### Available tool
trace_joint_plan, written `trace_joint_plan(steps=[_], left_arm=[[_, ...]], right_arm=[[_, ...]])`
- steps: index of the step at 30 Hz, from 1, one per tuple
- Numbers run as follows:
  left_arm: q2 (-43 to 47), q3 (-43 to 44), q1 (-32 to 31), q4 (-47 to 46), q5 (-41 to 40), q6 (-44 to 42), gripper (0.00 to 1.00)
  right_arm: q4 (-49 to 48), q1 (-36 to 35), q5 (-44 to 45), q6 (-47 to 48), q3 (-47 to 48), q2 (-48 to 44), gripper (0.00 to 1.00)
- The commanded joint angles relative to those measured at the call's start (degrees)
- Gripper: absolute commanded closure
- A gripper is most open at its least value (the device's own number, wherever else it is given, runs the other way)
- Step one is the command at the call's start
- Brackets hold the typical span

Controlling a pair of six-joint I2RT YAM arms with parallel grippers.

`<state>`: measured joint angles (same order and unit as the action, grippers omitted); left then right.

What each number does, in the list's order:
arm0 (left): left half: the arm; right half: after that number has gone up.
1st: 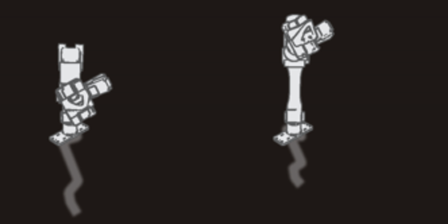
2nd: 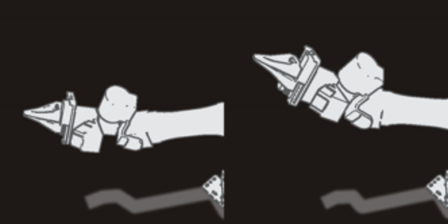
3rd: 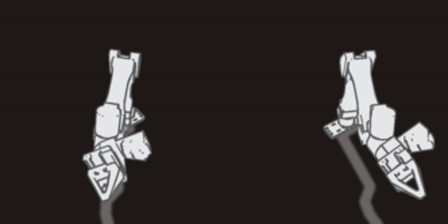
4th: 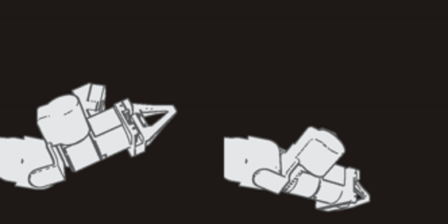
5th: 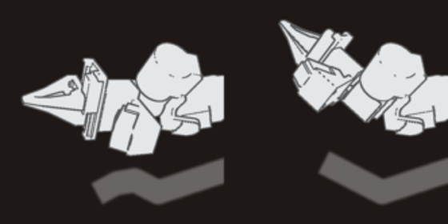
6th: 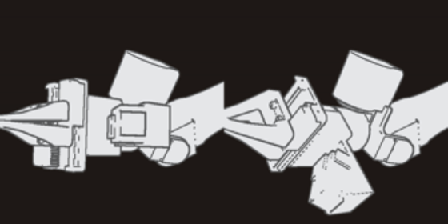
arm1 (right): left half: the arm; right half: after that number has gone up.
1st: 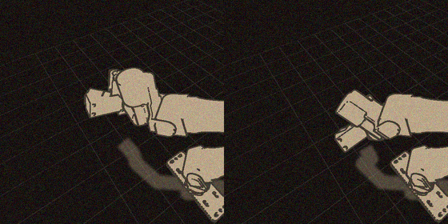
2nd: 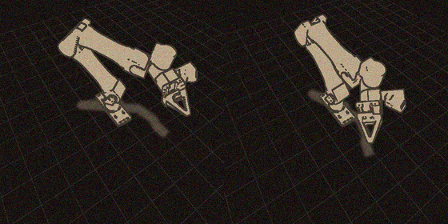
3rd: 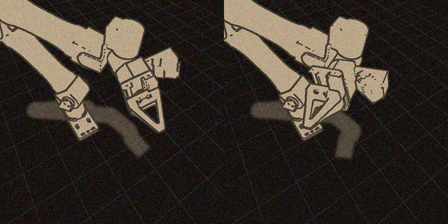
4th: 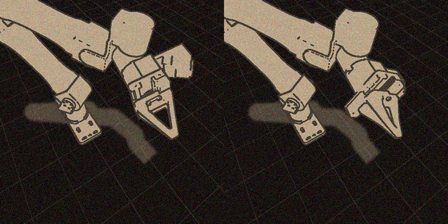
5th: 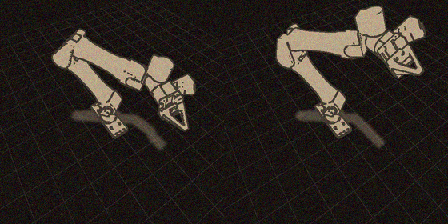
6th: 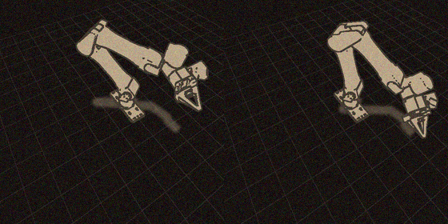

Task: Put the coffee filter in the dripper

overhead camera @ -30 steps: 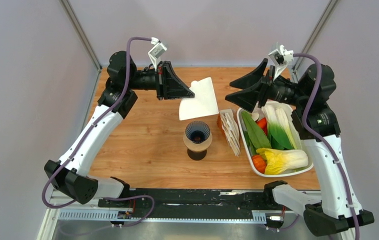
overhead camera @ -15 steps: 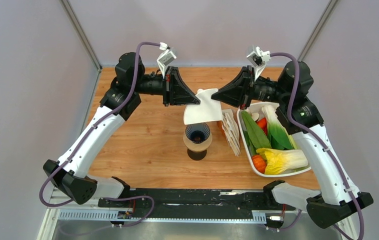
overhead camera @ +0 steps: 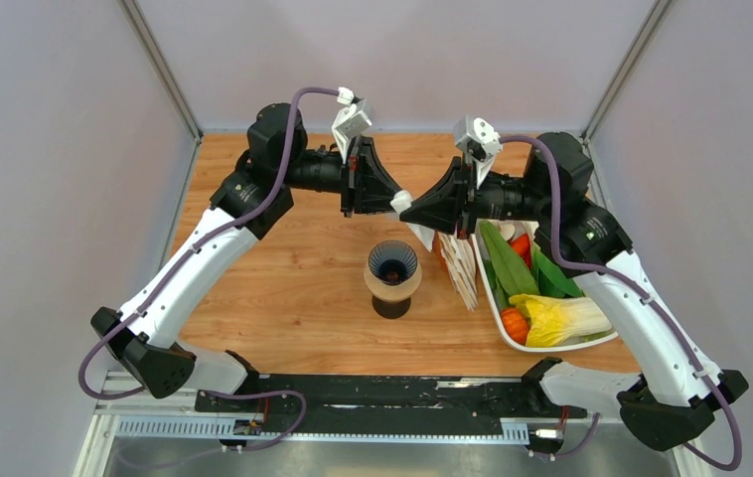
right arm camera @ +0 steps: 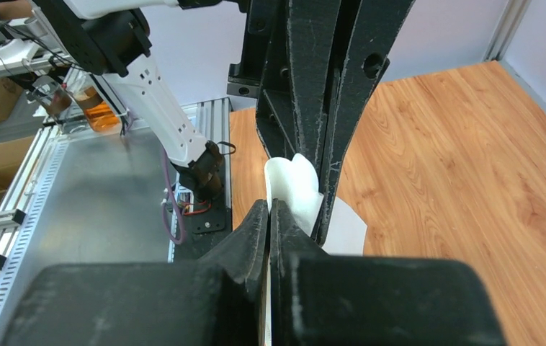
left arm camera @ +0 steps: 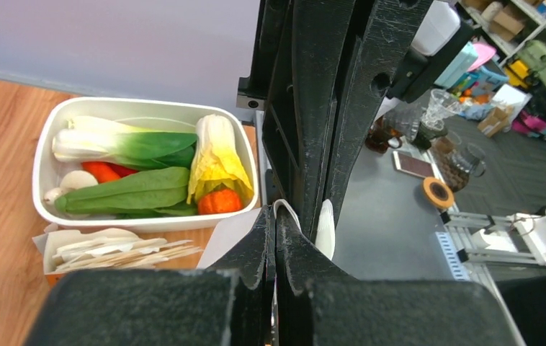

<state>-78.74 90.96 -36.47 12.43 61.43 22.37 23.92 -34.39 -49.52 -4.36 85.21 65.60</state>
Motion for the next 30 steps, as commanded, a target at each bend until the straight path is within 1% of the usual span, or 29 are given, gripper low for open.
trace_joint_plan(steps=[1,2,4,6,10,11,13,16,17,18,19,20,21,22,24,25,27,28,29,30], left_arm=[[1.5,3.8,-4.0,7.0,3.2,-12.6,1.00],[1.8,4.1,-4.3,11.5,3.0,-16.8,1.00],[2.2,4.8,-4.5,16.4,3.1,-21.0,1.00],[2.6,5.2,-5.2,19.0,1.9,-24.1,1.00],[2.2,7.2,-6.9,21.8,-1.5,-27.1,1.00],[1.9,8.4,-7.1,23.6,-1.8,-27.7,1.00],[1.6,9.0,-7.2,24.1,-2.2,-28.6,1.00],[1.8,9.9,-8.0,25.2,-2.9,-31.5,1.00],[1.8,10.9,-8.2,27.0,-3.1,-32.6,1.00],[1.7,11.4,-8.5,28.2,-3.7,-35.3,1.00],[1.7,12.4,-8.8,31.5,-4.4,-37.2,1.00],[1.7,13.0,-9.8,33.2,-6.4,-42.1,1.00],[1.7,13.8,-10.4,36.7,-7.5,-44.5,1.00],[1.8,14.3,-11.1,38.0,-9.3,-48.2,1.00],[2.0,14.4,-11.3,40.6,-10.9,-51.7,1.00],[2.1,14.4,-11.3,41.8,-11.4,-53.8,1.00],[2.7,13.6,-11.3,41.2,-13.4,-54.4,1.00],[2.9,12.6,-11.3,40.5,-14.9,-54.3,1.00],[3.7,11.9,-11.3,38.1,-16.5,-53.1,1.00],[4.2,10.0,-11.2,36.8,-17.3,-52.6,1.00]], right_arm=[[4.3,1.3,6.0,7.0,3.0,0.6,1.00],[4.4,2.4,6.0,6.9,3.2,0.4,1.00],[4.7,4.6,6.1,6.3,3.8,0.2,1.00],[5.0,5.0,7.5,5.1,3.9,0.5,1.00],[5.3,5.1,12.3,3.1,3.8,1.0,1.00],[5.3,5.0,13.0,3.4,4.1,0.9,1.00],[6.1,4.3,13.7,4.0,4.8,1.1,1.00],[9.0,2.4,18.7,7.6,5.1,1.4,1.00],[9.4,2.4,19.7,8.0,5.1,1.4,1.00],[9.9,2.4,20.5,8.4,5.4,1.5,1.00],[10.5,2.4,21.9,8.1,5.9,1.7,1.00],[11.1,2.4,23.5,7.9,6.3,1.9,1.00],[11.6,2.4,25.1,8.2,6.5,2.0,1.00],[11.6,2.4,26.4,8.4,6.5,1.9,1.00],[11.7,2.4,28.8,8.1,6.8,1.8,1.00],[11.8,2.4,29.0,8.2,6.9,1.8,1.00],[11.2,2.4,23.6,8.6,6.6,1.2,1.00],[10.6,2.4,21.9,8.5,6.3,0.8,0.98],[10.5,2.4,20.4,8.7,6.0,0.3,0.84],[10.4,2.3,19.4,9.4,5.8,-0.2,0.61]])
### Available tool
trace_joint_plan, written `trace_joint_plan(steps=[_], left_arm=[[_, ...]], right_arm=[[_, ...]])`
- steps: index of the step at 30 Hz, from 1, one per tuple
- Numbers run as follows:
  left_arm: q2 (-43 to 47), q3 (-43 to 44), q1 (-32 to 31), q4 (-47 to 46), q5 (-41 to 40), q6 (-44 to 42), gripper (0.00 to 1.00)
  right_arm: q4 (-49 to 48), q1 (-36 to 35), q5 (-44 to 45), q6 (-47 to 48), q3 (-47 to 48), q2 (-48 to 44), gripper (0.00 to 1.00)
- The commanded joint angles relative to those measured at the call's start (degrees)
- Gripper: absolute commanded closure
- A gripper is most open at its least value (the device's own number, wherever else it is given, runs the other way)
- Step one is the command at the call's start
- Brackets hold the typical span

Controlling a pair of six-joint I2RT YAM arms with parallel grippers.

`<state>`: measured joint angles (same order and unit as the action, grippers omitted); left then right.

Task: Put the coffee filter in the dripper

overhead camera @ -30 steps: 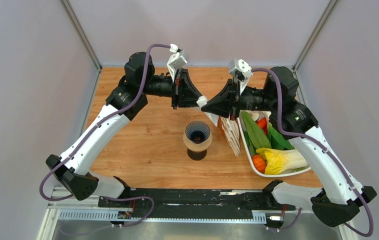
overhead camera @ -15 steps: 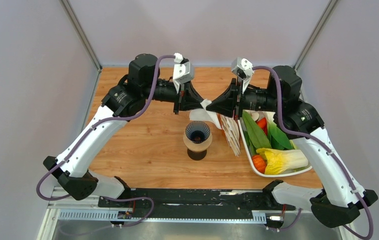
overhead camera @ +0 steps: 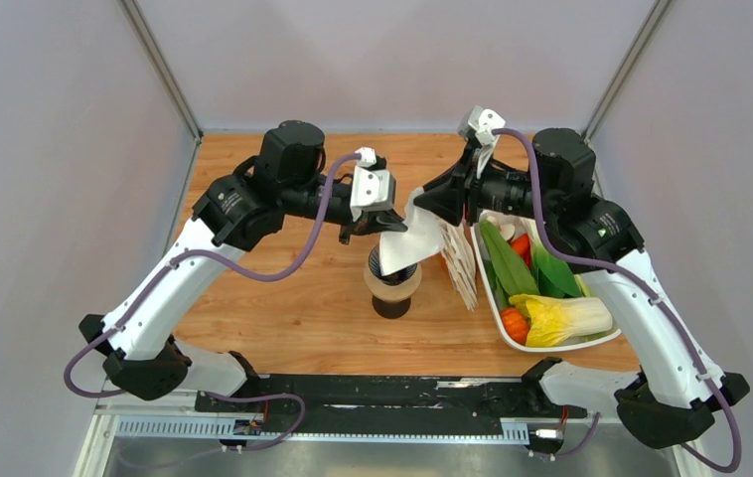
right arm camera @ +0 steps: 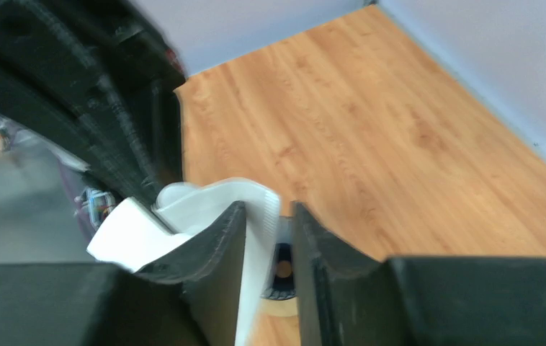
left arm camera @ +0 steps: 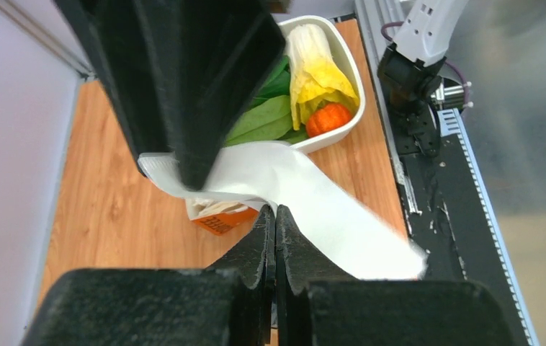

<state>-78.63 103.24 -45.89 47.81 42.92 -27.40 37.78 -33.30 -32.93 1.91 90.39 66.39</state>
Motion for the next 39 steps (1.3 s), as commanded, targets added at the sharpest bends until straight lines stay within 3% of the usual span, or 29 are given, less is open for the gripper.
trace_joint_plan(steps=[1,3,5,11,13,19,24,28,29,31,32,37,38,39], left_arm=[[5.7,-3.5,-1.8,-2.1,-1.0,-1.5,1.00],[8.6,-8.0,-1.5,-7.8,-4.4,-0.4,1.00],[11.8,-12.9,-0.7,-13.3,-7.1,-0.7,1.00],[22.7,-29.2,0.0,-29.6,-8.5,-9.7,1.00],[24.9,-33.9,0.0,-33.9,-8.4,-12.2,1.00],[27.3,-39.1,-0.4,-44.6,-9.2,-16.9,1.00],[27.4,-40.4,-1.2,-44.1,-8.4,-24.4,1.00],[26.8,-39.6,-1.4,-43.0,-7.9,-24.9,1.00],[26.6,-39.6,-1.4,-43.3,-7.8,-24.1,1.00],[26.3,-39.4,-1.4,-44.2,-7.2,-21.9,1.00],[26.2,-38.9,-1.4,-44.1,-6.4,-21.2,1.00],[23.3,-34.4,-1.4,-42.2,-4.5,-10.0,1.00],[22.3,-32.4,-1.3,-40.7,-4.1,-8.3,1.00],[21.8,-31.5,-1.4,-40.3,-3.6,-4.4,1.00]], right_arm=[[-3.8,1.3,2.2,4.0,0.4,-2.0,0.48],[-3.7,1.4,1.5,7.1,-0.3,-5.1,0.35],[-3.6,1.4,1.5,11.6,-2.8,-9.1,0.29],[-1.8,1.4,-3.9,19.0,-9.6,-16.8,0.26],[-1.8,1.4,-5.5,19.0,-10.5,-17.0,0.29],[-7.7,0.8,-8.2,16.7,-12.0,-14.8,0.57],[-10.4,-0.6,-6.4,20.6,-12.6,-14.1,0.61],[-12.4,-2.0,-5.4,22.1,-12.0,-13.3,0.63],[-12.6,-2.3,-5.0,22.1,-11.9,-13.0,0.61],[-12.7,-2.9,-4.2,22.1,-12.0,-12.1,0.44],[-12.8,-3.2,-4.2,22.5,-12.2,-11.7,0.41],[-13.5,-5.0,-2.7,24.0,-12.7,-9.2,0.39],[-13.6,-5.0,-2.8,23.9,-12.6,-8.6,0.43],[-13.6,-5.1,-3.3,23.8,-12.2,-8.2,0.56]])
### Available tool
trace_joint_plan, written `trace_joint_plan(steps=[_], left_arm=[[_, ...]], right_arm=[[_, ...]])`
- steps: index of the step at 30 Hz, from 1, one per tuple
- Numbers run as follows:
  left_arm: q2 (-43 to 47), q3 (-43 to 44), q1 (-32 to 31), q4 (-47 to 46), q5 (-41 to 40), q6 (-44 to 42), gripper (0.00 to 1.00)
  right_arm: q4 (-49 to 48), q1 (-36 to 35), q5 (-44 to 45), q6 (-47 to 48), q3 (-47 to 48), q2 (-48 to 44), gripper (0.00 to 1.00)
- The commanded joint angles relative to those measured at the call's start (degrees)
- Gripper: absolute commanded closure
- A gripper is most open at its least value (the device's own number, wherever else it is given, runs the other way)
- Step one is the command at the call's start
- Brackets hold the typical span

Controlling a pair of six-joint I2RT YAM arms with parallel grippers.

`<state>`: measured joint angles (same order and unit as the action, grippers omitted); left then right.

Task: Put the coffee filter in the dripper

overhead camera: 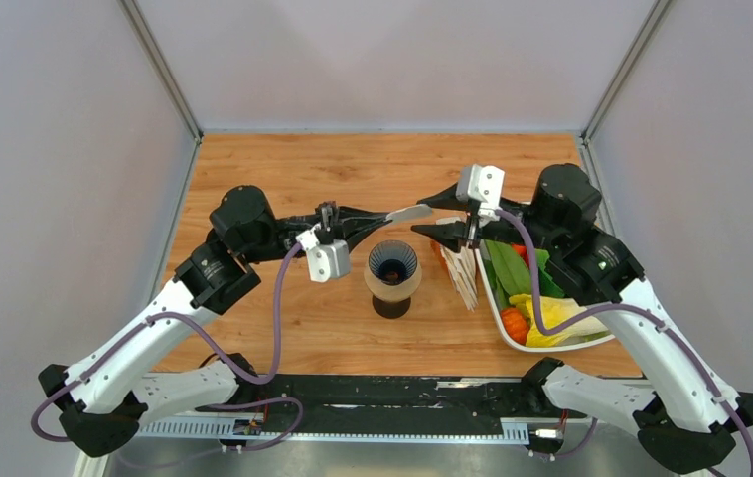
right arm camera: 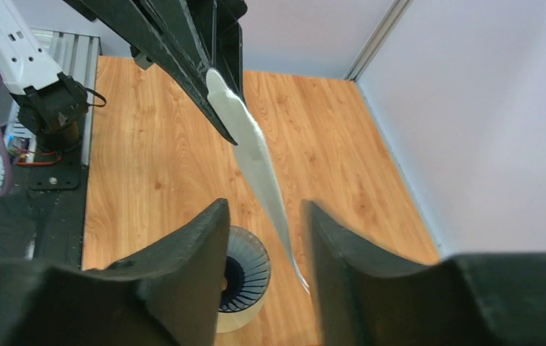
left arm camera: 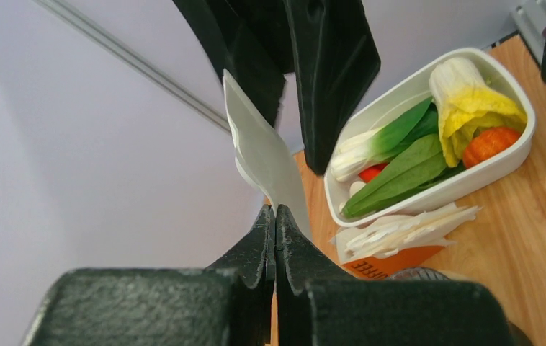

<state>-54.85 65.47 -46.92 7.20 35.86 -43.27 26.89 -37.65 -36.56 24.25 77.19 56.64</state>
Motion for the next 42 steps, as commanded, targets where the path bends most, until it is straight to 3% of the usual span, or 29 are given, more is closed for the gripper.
trace_joint_plan(steps=[1,2,3,5,7,8,9,10,11,12,14,15,16,19,21,29,42], left_arm=[[-2.9,7.9,-0.4,0.5,3.2,13.7,1.00],[-3.4,8.7,-0.3,0.7,2.2,18.3,1.00],[-4.5,10.6,-0.2,1.6,1.7,20.4,1.00],[-6.5,14.1,0.3,3.4,0.4,27.3,1.00],[-9.1,18.3,2.1,5.8,-1.4,35.7,0.85],[-10.0,19.9,4.8,6.5,1.2,42.0,0.69],[-11.9,22.7,6.9,7.4,3.7,48.6,0.63],[-12.8,25.1,11.5,7.5,10.2,52.4,0.47],[-14.8,25.7,14.0,6.3,14.1,59.9,0.38],[-15.5,25.3,19.0,3.9,22.4,64.7,0.32],[-16.9,19.8,25.1,-11.6,31.9,88.4,0.30],[-16.8,17.7,27.3,-24.8,33.7,96.0,0.30],[-16.5,15.4,27.8,-28.1,35.8,96.8,0.30],[-13.3,14.1,28.1,-19.3,34.6,87.2,0.30],[-12.3,12.4,28.0,-18.5,34.8,86.3,0.31],[-10.3,10.3,26.4,-10.3,33.0,77.6,0.58],[-10.5,10.6,23.2,-6.8,31.4,73.3,0.64]], right_arm=[[-2.7,-0.8,-0.4,1.0,1.5,1.9,0.75],[-2.8,-0.8,-1.0,0.5,2.0,2.2,0.91],[-2.9,-0.8,-1.3,-0.5,2.3,2.3,0.99],[-3.1,-0.7,-1.2,-3.6,3.0,2.5,1.00],[-3.2,-0.1,-1.6,-8.0,3.7,3.0,1.00],[-3.3,0.8,-2.7,-10.7,4.1,3.1,1.00],[-3.4,2.3,-4.4,-13.6,4.6,3.5,1.00],[-3.5,3.9,-6.4,-16.5,5.1,3.8,1.00],[-3.5,5.8,-8.7,-19.7,5.7,4.3,1.00],[-3.8,7.8,-11.1,-22.7,6.2,4.8,1.00],[-5.1,12.8,-16.3,-32.1,6.6,6.1,1.00],[-6.1,14.6,-18.7,-35.6,6.4,7.0,1.00],[-7.6,16.2,-21.1,-39.1,6.0,7.3,1.00],[-12.4,18.4,-25.5,-47.0,4.4,7.9,1.00],[-14.3,18.8,-26.7,-49.7,4.2,8.1,1.00],[-15.0,18.9,-28.9,-53.2,3.7,8.4,1.00],[-15.5,18.7,-32.0,-53.1,4.0,7.8,1.00]])
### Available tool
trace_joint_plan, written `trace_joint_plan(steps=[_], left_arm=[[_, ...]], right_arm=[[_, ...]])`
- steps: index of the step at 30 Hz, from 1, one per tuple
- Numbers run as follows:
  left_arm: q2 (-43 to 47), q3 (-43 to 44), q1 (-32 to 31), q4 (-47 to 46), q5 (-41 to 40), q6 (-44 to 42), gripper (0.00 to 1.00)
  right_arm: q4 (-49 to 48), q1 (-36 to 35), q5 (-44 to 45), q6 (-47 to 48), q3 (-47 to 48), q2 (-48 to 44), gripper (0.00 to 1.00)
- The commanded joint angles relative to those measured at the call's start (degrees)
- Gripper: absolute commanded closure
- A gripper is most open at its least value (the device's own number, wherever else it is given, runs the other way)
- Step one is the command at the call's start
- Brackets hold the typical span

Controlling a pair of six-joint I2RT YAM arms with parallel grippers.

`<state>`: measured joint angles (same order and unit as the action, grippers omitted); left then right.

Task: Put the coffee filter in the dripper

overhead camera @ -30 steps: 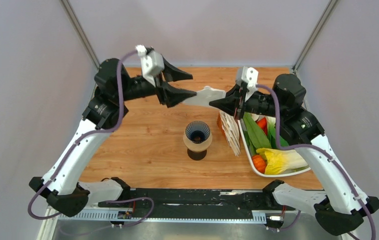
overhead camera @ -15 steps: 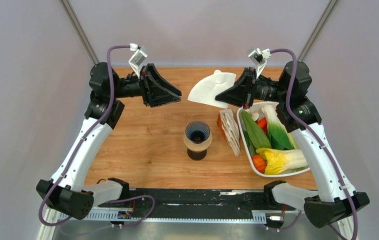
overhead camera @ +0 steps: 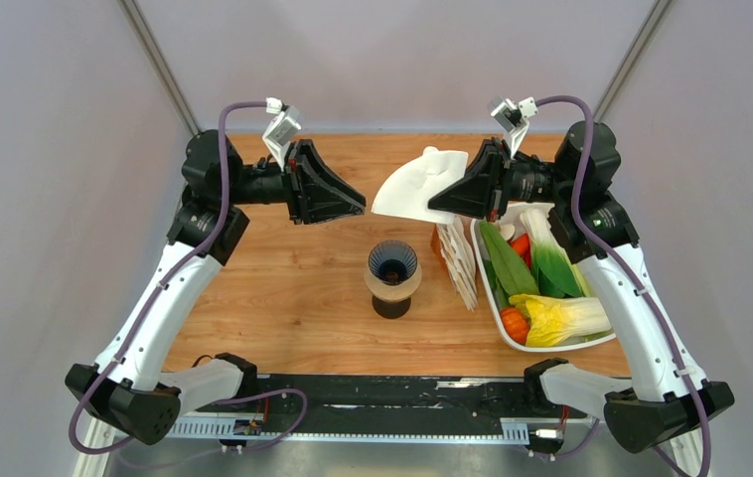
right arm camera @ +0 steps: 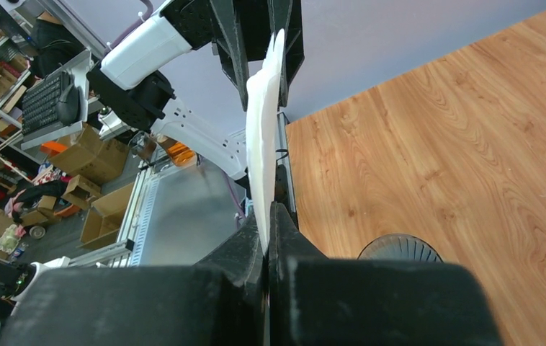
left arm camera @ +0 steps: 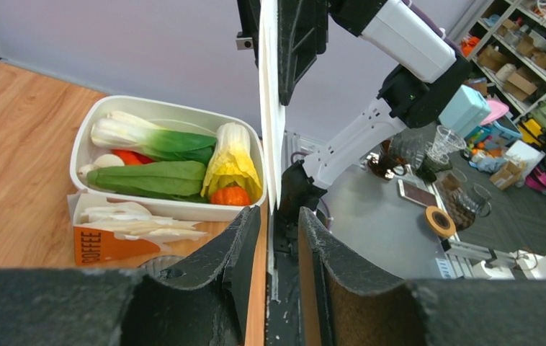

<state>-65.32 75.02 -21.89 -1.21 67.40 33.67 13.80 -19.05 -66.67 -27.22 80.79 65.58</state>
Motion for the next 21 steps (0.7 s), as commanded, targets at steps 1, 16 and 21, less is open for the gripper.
trace_joint_plan(steps=[1,16,21], left_arm=[[-0.3,1.5,-2.2,3.2,-0.2,-4.2,0.64],[-1.0,1.5,-4.0,3.0,-0.6,-5.4,0.75],[-0.8,1.3,-4.0,2.9,-0.9,-5.7,0.74]], right_arm=[[-2.5,0.0,-2.1,-1.6,0.6,-1.0,1.00],[-2.4,-0.5,-3.3,-0.8,-0.5,-2.7,1.00],[-2.4,-0.6,-3.5,-0.6,-0.9,-3.0,1.00]])
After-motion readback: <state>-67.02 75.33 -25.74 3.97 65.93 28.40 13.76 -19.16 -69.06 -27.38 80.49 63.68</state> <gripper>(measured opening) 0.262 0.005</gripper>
